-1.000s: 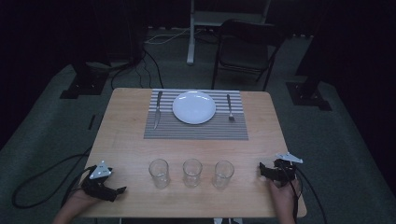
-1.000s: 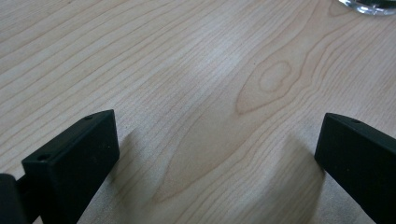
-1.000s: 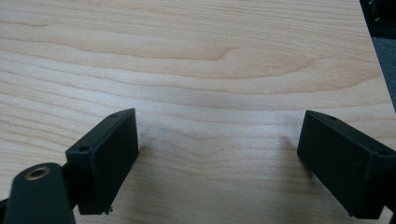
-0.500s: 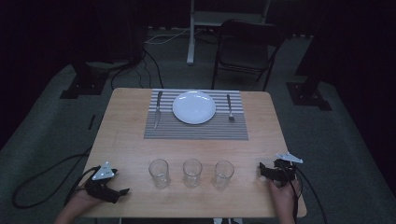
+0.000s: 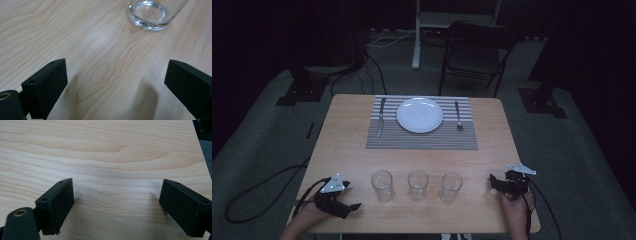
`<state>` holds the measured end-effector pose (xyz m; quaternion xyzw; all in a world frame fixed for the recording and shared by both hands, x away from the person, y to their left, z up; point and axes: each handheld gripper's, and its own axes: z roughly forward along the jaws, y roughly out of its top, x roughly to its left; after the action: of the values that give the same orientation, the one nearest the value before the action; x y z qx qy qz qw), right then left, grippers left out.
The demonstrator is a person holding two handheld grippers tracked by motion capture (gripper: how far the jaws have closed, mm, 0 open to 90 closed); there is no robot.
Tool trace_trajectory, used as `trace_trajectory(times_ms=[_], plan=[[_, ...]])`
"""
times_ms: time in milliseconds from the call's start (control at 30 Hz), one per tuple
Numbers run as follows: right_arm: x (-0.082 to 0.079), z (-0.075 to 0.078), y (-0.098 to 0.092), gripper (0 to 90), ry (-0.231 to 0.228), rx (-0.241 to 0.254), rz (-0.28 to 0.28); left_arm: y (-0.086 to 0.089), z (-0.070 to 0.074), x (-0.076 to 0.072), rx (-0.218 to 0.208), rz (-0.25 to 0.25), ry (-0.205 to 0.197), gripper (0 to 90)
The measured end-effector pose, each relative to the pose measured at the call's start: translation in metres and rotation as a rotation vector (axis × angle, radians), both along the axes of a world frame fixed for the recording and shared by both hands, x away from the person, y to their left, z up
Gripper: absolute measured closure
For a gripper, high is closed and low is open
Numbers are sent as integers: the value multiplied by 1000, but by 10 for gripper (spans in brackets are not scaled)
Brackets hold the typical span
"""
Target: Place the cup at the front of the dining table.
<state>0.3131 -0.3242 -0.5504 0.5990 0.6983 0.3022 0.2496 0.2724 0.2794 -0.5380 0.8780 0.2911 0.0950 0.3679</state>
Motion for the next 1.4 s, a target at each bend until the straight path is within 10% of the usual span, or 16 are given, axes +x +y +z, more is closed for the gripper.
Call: trace_trajectory(times_ms=[867,1400], plan=[[0,0,0,123,0,0,0,-45,6,8,-107,-121,-18,52],[0,0,0,124,0,0,-1,-69,17,14,-206,-148,-112,92]])
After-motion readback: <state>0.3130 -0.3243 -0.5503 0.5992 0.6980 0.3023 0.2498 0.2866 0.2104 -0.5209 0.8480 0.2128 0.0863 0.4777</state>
